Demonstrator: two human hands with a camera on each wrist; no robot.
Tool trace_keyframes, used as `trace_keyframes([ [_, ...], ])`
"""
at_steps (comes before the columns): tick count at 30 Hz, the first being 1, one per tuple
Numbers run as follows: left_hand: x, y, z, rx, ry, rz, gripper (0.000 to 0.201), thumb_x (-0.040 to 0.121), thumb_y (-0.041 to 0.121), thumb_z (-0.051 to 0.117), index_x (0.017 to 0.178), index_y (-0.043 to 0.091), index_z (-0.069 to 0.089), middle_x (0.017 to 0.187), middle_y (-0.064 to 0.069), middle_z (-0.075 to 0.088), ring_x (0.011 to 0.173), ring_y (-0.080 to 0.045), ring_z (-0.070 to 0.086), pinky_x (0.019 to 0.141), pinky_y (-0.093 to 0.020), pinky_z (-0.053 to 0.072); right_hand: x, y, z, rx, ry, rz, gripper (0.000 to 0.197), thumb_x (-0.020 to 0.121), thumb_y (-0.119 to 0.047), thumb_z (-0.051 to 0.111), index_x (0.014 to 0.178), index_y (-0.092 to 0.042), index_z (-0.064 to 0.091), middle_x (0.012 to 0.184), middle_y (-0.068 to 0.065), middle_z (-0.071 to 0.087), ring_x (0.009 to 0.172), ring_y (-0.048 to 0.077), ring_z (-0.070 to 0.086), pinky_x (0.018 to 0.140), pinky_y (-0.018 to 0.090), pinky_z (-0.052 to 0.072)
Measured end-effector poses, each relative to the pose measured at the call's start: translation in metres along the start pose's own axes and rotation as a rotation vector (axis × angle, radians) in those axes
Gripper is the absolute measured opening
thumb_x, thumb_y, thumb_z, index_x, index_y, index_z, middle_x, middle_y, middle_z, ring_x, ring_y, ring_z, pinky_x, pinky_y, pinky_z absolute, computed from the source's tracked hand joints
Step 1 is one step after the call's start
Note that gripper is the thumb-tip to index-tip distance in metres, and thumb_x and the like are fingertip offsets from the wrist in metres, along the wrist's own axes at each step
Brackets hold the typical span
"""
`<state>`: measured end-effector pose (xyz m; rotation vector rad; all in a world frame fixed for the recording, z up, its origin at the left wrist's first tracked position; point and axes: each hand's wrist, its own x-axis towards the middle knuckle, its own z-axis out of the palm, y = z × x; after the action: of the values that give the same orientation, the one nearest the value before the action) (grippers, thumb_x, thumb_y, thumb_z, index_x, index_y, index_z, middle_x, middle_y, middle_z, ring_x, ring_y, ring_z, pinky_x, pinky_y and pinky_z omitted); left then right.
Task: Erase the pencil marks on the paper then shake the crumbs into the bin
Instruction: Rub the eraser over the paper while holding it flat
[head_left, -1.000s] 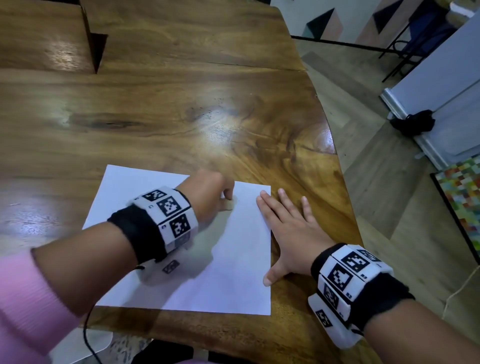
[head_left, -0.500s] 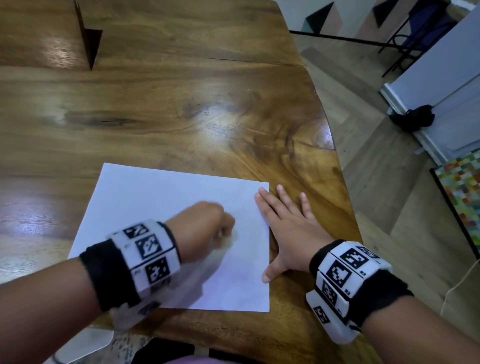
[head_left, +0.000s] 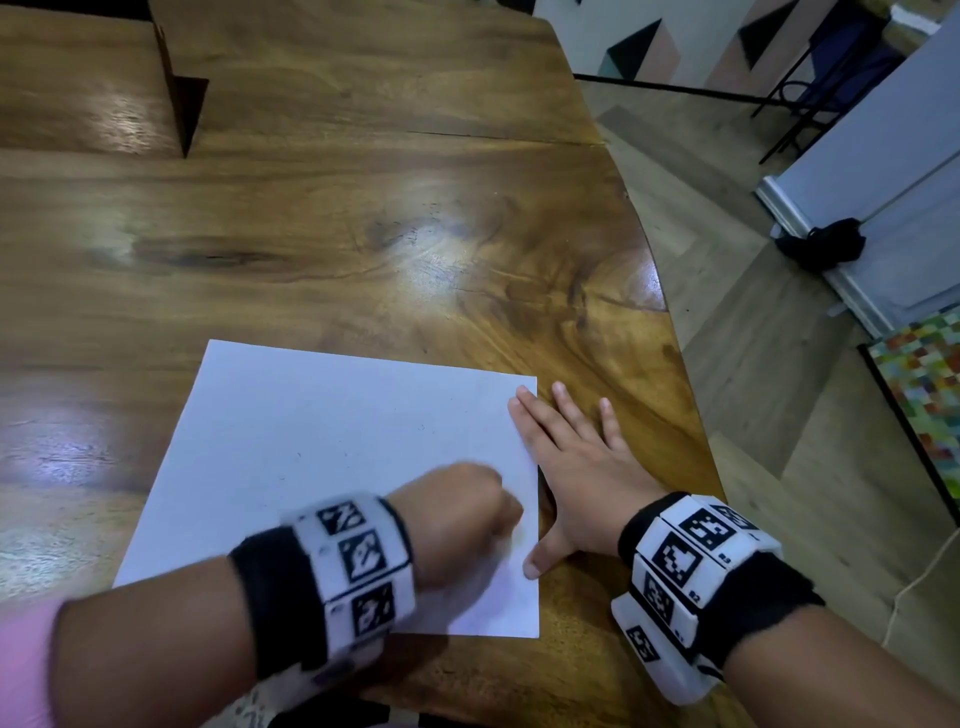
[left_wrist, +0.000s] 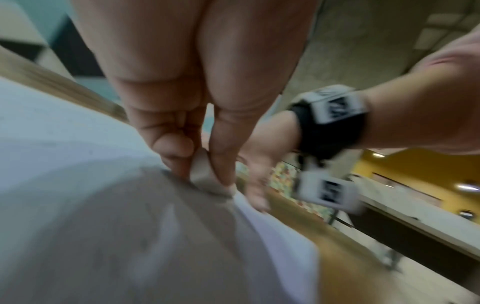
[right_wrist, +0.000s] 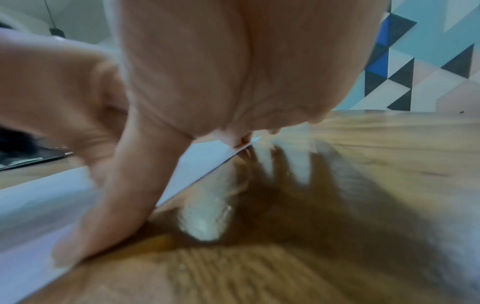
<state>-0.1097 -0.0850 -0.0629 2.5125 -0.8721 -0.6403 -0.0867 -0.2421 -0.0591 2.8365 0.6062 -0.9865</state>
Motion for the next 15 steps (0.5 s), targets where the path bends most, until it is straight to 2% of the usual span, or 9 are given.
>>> trace_keyframes([
  [2, -0.018, 0.000, 0.007, -0.042, -0.073, 0.055, 0.018, 0.081, 0.021, 0.050, 0.084, 0.014, 0.066, 0.091, -0.008, 0.062, 0.084, -0.025, 0.059, 0.071, -0.030, 0.046, 0.000, 0.000, 0.000, -0.004, 0.003, 0.000, 0.147, 0.052, -0.066, 0.077, 0.143, -0.022, -0.030, 0.151, -0.011, -0.036, 0.133, 0.015, -0.040, 0.111, 0.053, -0.021],
  [4, -0.016, -0.003, 0.005, -0.059, -0.111, 0.064, 0.014, 0.080, 0.019, 0.054, 0.085, 0.016, 0.068, 0.092, -0.005, 0.062, 0.084, -0.022, 0.060, 0.069, -0.025, 0.043, 0.000, 0.000, 0.001, -0.005, 0.002, 0.000, 0.147, 0.052, -0.066, 0.077, 0.143, -0.021, -0.030, 0.151, -0.010, -0.036, 0.133, 0.015, -0.040, 0.111, 0.053, -0.021],
  [7, 0.013, -0.003, -0.004, 0.002, 0.007, -0.017, 0.015, 0.082, 0.015, 0.055, 0.093, 0.014, 0.064, 0.095, -0.007, 0.057, 0.091, -0.025, 0.057, 0.072, -0.028, 0.037, 0.000, 0.000, 0.001, 0.002, 0.002, -0.002, 0.149, 0.050, -0.066, 0.077, 0.144, -0.021, -0.029, 0.151, -0.010, -0.035, 0.134, 0.015, -0.040, 0.111, 0.052, -0.021],
  [9, 0.023, -0.001, -0.007, 0.021, 0.076, -0.065, 0.014, 0.084, 0.012, 0.053, 0.095, 0.012, 0.061, 0.089, -0.006, 0.049, 0.091, -0.027, 0.057, 0.072, -0.030, 0.038, 0.000, 0.000, 0.000, 0.003, 0.000, -0.004, 0.149, 0.050, -0.067, 0.077, 0.144, -0.021, -0.029, 0.151, -0.011, -0.036, 0.133, 0.015, -0.041, 0.110, 0.052, -0.022],
  [12, 0.000, 0.006, 0.005, 0.017, -0.006, 0.018, 0.014, 0.084, 0.017, 0.050, 0.085, 0.012, 0.063, 0.082, -0.002, 0.050, 0.084, -0.025, 0.058, 0.070, -0.031, 0.042, 0.000, 0.000, 0.000, 0.009, -0.010, -0.004, 0.149, 0.050, -0.066, 0.078, 0.143, -0.021, -0.030, 0.150, -0.012, -0.036, 0.133, 0.015, -0.041, 0.110, 0.052, -0.022],
  [13, -0.010, 0.008, 0.009, -0.008, -0.050, 0.054, 0.014, 0.083, 0.020, 0.051, 0.081, 0.013, 0.063, 0.080, 0.000, 0.049, 0.080, -0.024, 0.058, 0.067, -0.028, 0.040, -0.001, 0.000, 0.000, 0.009, -0.011, -0.004, 0.149, 0.051, -0.067, 0.077, 0.143, -0.021, -0.030, 0.150, -0.012, -0.037, 0.133, 0.015, -0.041, 0.110, 0.052, -0.022],
  [15, -0.020, 0.003, 0.012, -0.047, -0.109, 0.082, 0.014, 0.083, 0.020, 0.053, 0.085, 0.014, 0.066, 0.081, 0.003, 0.046, 0.081, -0.024, 0.058, 0.065, -0.023, 0.033, -0.001, 0.000, 0.000, 0.007, -0.008, -0.004, 0.148, 0.051, -0.067, 0.077, 0.143, -0.021, -0.030, 0.150, -0.011, -0.037, 0.132, 0.015, -0.042, 0.111, 0.053, -0.022],
])
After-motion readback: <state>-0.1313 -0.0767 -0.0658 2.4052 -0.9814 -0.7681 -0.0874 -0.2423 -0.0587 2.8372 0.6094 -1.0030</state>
